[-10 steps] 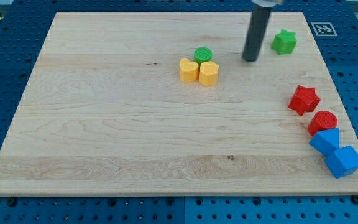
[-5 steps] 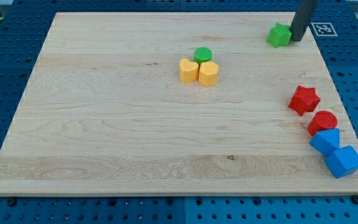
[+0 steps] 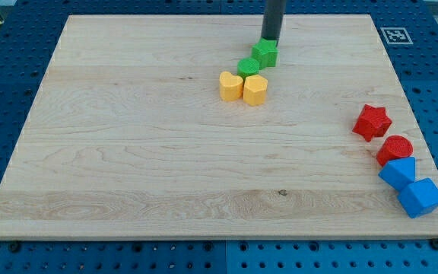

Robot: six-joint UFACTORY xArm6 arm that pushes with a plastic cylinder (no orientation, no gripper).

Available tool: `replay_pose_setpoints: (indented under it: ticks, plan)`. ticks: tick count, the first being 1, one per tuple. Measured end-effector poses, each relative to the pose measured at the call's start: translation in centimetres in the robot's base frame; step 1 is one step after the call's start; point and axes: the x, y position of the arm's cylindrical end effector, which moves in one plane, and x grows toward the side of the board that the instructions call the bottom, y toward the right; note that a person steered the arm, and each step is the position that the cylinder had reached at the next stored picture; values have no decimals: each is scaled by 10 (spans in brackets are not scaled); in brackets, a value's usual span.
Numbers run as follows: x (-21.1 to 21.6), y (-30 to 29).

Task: Push the green star into the green circle

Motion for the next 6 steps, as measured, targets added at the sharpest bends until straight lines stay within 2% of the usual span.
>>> replay_pose_setpoints:
  ticks: [1, 2, 3, 4, 5, 6]
  plan:
    - [13, -16]
    - [13, 4]
    - [18, 48]
    - [33, 38]
    - [37, 5]
    - [21, -15]
